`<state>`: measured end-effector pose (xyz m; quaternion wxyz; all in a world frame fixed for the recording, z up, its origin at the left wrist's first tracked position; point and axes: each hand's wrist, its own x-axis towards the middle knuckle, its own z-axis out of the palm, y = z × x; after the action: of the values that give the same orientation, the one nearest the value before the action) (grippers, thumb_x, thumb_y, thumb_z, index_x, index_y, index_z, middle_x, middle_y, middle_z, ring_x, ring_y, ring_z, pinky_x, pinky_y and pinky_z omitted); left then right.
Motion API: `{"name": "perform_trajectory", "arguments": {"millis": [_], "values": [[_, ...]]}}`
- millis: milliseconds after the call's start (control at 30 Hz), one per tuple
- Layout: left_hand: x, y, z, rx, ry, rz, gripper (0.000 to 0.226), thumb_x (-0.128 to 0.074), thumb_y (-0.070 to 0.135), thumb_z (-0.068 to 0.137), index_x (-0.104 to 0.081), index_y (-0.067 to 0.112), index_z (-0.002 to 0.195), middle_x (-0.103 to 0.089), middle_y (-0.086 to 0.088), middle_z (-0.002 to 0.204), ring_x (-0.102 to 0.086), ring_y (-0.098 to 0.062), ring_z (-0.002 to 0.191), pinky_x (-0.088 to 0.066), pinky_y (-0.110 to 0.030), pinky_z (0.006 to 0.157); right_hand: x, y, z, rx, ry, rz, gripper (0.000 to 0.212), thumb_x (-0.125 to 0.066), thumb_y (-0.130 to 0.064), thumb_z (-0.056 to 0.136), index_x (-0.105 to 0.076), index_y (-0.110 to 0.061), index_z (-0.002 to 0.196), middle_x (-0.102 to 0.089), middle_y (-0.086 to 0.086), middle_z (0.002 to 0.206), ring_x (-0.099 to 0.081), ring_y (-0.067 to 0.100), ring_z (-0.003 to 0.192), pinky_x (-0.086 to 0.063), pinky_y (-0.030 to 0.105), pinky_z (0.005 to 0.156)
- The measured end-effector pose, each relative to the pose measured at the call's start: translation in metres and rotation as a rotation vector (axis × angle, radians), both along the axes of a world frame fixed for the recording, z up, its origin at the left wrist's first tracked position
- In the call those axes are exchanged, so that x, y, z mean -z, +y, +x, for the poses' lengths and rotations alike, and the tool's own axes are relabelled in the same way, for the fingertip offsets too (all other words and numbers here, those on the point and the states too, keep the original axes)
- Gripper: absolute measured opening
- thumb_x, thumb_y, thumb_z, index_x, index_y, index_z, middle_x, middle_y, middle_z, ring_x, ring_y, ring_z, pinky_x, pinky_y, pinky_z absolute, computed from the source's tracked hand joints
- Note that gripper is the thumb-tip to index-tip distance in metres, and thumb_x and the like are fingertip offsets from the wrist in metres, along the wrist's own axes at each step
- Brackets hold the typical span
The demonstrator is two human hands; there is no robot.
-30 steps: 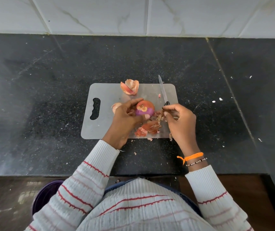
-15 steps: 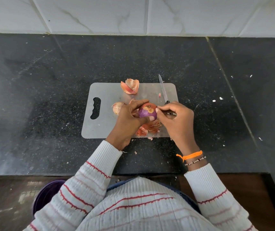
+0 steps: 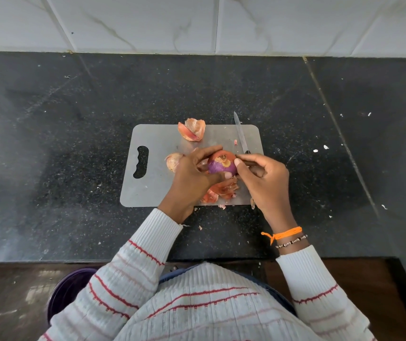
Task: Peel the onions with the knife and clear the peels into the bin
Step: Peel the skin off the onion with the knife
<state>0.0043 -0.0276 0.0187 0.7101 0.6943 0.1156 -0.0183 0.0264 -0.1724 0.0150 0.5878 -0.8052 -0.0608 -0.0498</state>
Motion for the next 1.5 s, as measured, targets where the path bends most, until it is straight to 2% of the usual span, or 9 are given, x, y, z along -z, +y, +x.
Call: {"name": "perform_trajectory", "arguments": {"millis": [267, 400, 567, 667, 833, 1000, 1133, 1333, 1500], "values": [[-0.002, 0.003, 0.000, 0.018, -0.007, 0.058, 0.060, -0.079, 0.001, 0.068, -0.059, 0.010, 0.124, -0.064, -0.007, 0.116, -0.063, -0.017, 0.105, -0.055, -0.032, 0.089, -0.001, 0.001, 0.002, -0.028, -0.095, -0.091, 0.011, -0.070, -0.008, 0.081, -0.073, -0.003, 0.090, -0.067, -0.008, 0.075, -0.064, -0.008, 0.066, -0.048, 0.007, 0.060], [0.001, 0.003, -0.001, 0.020, -0.004, 0.077, 0.058, -0.080, 0.002, 0.068, -0.060, 0.013, 0.121, -0.064, -0.006, 0.115, -0.061, -0.018, 0.107, -0.055, -0.033, 0.089, 0.004, 0.001, 0.004, -0.003, -0.160, -0.191, 0.008, -0.068, -0.002, 0.080, -0.073, -0.003, 0.086, -0.068, -0.001, 0.075, -0.063, -0.002, 0.063, -0.050, 0.009, 0.062], [-0.001, 0.004, 0.001, 0.001, -0.001, 0.011, 0.058, -0.078, -0.001, 0.069, -0.058, 0.009, 0.123, -0.064, -0.007, 0.116, -0.062, -0.018, 0.106, -0.054, -0.032, 0.090, 0.010, -0.002, 0.006, 0.003, 0.057, 0.044, 0.018, -0.059, -0.002, 0.087, -0.072, -0.014, 0.091, -0.072, 0.006, 0.088, -0.070, 0.016, 0.081, -0.058, 0.037, 0.076], [-0.002, 0.004, 0.000, -0.018, 0.002, -0.017, 0.059, -0.077, -0.002, 0.069, -0.057, 0.009, 0.123, -0.065, -0.003, 0.110, -0.064, -0.015, 0.101, -0.054, -0.032, 0.089, 0.008, 0.001, 0.003, 0.016, 0.096, 0.130, 0.014, -0.058, -0.013, 0.091, -0.069, -0.021, 0.089, -0.072, 0.005, 0.090, -0.070, 0.019, 0.086, -0.057, 0.047, 0.079], [-0.003, 0.002, -0.002, -0.031, 0.010, -0.021, 0.059, -0.078, -0.001, 0.068, -0.058, 0.010, 0.123, -0.064, 0.002, 0.106, -0.064, -0.008, 0.092, -0.056, -0.031, 0.086, -0.001, 0.008, -0.002, 0.012, -0.009, -0.018, 0.009, -0.069, -0.023, 0.083, -0.067, -0.015, 0.085, -0.069, -0.002, 0.084, -0.065, 0.010, 0.079, -0.055, 0.028, 0.070], [-0.002, 0.002, -0.003, -0.023, 0.013, -0.011, 0.056, -0.077, 0.002, 0.070, -0.058, 0.012, 0.122, -0.063, 0.001, 0.108, -0.062, -0.010, 0.097, -0.055, -0.032, 0.088, 0.002, 0.010, 0.002, 0.021, -0.097, -0.130, 0.002, -0.066, -0.015, 0.086, -0.065, -0.013, 0.084, -0.063, -0.001, 0.084, -0.059, 0.005, 0.079, -0.047, 0.011, 0.069], [0.002, 0.005, -0.003, -0.024, 0.052, -0.147, 0.051, -0.072, 0.002, 0.075, -0.057, 0.010, 0.123, -0.061, -0.010, 0.118, -0.061, -0.025, 0.108, -0.054, -0.042, 0.090, 0.010, 0.005, 0.007, 0.054, -0.109, -0.221, 0.002, -0.066, -0.007, 0.084, -0.063, -0.007, 0.083, -0.062, 0.002, 0.083, -0.056, 0.002, 0.072, -0.044, 0.008, 0.065], [-0.001, 0.004, -0.001, 0.011, 0.099, -0.445, 0.043, -0.054, -0.007, 0.088, -0.049, 0.003, 0.129, -0.056, -0.020, 0.126, -0.065, -0.026, 0.101, -0.058, -0.024, 0.069, 0.019, -0.003, 0.008, 0.052, -0.042, -0.258, 0.007, -0.070, -0.004, 0.079, -0.066, -0.008, 0.083, -0.065, 0.001, 0.083, -0.059, 0.006, 0.073, -0.048, 0.016, 0.065], [0.005, 0.003, 0.001, 0.045, 0.092, -0.412, 0.039, -0.055, -0.002, 0.089, -0.049, 0.000, 0.127, -0.054, -0.023, 0.128, -0.062, -0.033, 0.108, -0.057, -0.037, 0.082, 0.002, 0.002, 0.005, 0.051, -0.063, -0.141, 0.015, -0.063, -0.008, 0.087, -0.071, -0.013, 0.098, -0.068, -0.006, 0.091, -0.064, -0.002, 0.086, -0.050, 0.011, 0.076]]}}
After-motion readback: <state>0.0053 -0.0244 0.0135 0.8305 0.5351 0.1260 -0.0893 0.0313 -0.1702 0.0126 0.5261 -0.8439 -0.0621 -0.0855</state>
